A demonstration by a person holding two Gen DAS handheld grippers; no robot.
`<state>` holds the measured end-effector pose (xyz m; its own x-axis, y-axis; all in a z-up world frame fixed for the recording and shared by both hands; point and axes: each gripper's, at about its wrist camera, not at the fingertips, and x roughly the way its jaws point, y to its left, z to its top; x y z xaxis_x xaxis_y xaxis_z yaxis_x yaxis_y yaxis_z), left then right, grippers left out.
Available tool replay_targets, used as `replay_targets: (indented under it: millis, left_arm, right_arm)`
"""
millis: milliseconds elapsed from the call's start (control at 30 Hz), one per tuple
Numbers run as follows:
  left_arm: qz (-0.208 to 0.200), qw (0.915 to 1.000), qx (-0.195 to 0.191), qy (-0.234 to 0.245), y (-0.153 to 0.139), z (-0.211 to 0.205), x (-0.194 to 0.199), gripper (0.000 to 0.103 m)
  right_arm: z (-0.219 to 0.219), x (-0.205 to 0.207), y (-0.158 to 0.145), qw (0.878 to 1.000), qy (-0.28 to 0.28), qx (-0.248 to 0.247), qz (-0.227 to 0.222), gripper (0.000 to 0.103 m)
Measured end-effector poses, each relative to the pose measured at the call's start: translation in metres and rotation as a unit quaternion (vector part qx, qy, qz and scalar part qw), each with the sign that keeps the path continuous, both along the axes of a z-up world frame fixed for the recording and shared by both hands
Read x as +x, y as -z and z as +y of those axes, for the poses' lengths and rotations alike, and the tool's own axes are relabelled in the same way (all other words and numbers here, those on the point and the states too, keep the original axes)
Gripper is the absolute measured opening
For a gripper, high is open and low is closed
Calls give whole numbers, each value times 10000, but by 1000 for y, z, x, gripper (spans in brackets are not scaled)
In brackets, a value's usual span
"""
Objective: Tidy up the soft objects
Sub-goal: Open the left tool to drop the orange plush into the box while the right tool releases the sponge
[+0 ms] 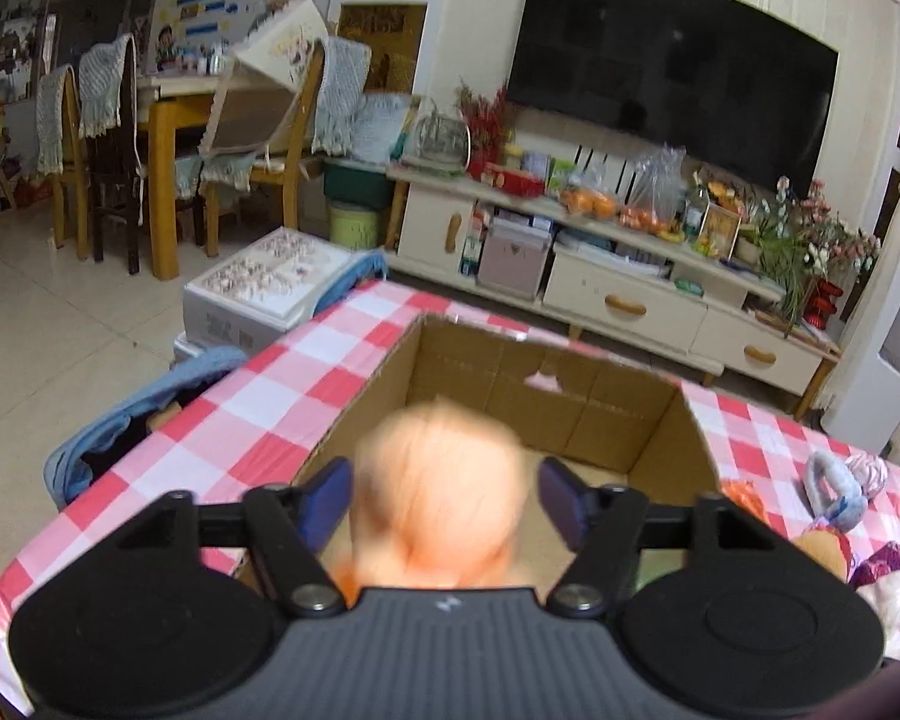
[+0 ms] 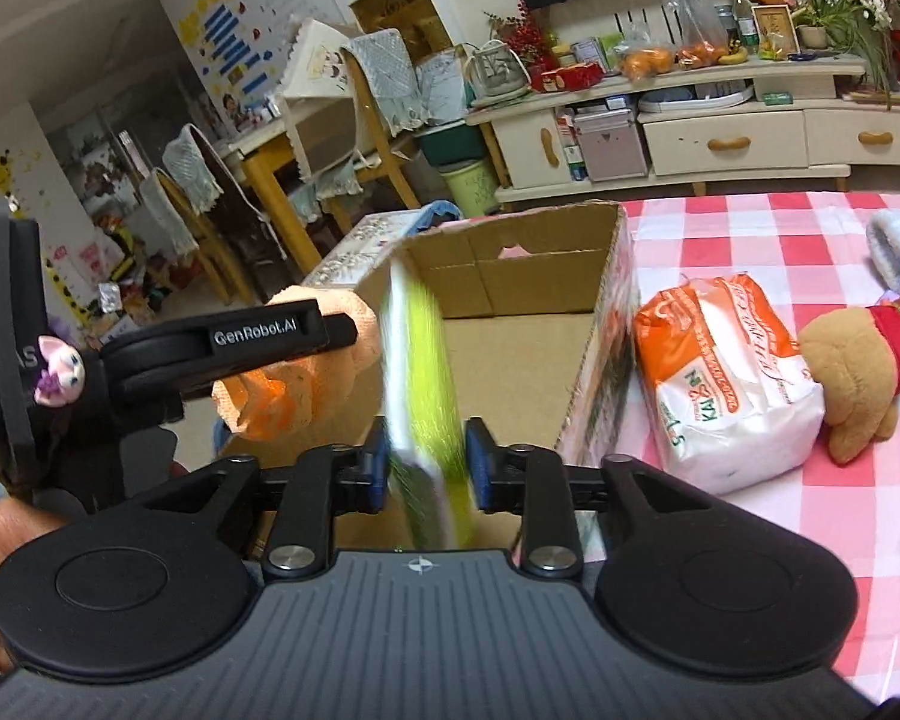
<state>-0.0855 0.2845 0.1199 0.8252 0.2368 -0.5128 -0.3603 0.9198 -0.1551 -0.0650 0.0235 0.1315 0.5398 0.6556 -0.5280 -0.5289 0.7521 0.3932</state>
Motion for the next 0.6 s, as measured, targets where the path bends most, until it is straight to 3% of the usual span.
replay_targets:
  millis: [67,100,367,600]
  left_arm:
    - [-128,9999,89,10,-4,-4,-3,93]
    - [-193,9997,126,-7,-6,-6,-4,94]
    - [-539,9984,-165,79,-11,-11,-10,101]
    - [-598,9974,-122,371,-10,-30,-10,102]
  right_arm:
    - [-3,-4,-1,9999,140,-27,-72,99]
    - [-7,-5,-3,9997,199,24,-138,102]
    - [-46,-11,-8,9955,749,313,-496,103]
    - [-77,-27,-9,9866,1336,130,-931,103]
